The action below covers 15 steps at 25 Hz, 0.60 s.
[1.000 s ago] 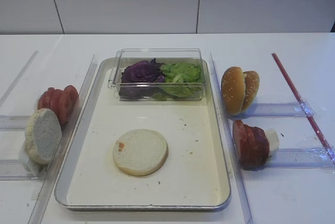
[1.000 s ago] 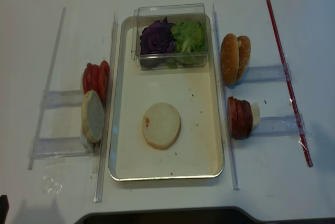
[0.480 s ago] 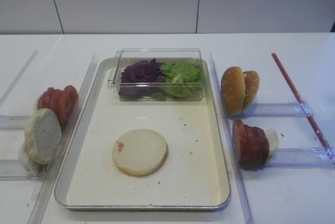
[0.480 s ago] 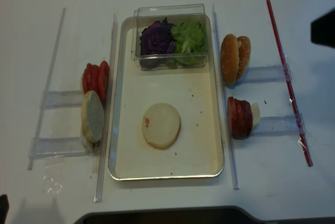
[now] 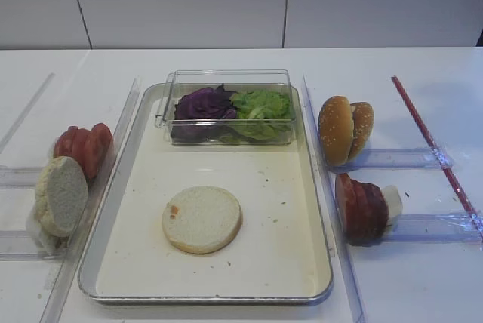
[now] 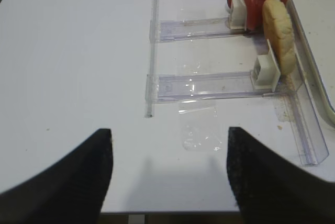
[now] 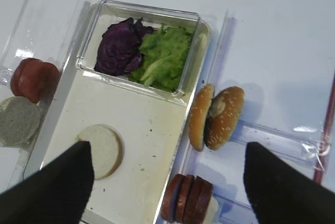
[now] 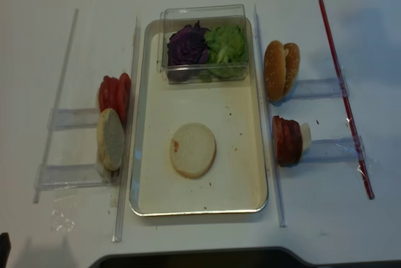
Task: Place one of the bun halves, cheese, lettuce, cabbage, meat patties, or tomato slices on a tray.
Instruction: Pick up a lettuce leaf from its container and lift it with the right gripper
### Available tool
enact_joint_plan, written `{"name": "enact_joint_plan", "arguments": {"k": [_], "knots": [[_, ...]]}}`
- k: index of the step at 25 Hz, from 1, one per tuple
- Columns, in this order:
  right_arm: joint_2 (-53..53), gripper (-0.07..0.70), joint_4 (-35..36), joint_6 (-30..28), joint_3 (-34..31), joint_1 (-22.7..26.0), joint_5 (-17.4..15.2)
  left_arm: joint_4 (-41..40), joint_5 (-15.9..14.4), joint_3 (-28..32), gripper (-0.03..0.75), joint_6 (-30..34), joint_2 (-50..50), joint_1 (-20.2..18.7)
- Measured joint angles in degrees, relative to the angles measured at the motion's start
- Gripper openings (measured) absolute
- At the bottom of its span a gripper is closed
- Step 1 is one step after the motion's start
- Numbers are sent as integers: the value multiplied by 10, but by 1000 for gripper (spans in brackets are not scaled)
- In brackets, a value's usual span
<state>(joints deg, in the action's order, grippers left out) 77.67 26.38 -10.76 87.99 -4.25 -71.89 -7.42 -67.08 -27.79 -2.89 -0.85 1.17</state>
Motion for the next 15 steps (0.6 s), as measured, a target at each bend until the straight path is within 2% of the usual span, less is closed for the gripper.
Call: {"name": "enact_joint_plan", "arguments": {"k": [7,15], "knots": [[102,613,-61,43,114,-100,-1,0,0,0,469,0,0,0],[208,613,-72,73,214,-171,-1,0,0,0,469,0,0,0]]}}
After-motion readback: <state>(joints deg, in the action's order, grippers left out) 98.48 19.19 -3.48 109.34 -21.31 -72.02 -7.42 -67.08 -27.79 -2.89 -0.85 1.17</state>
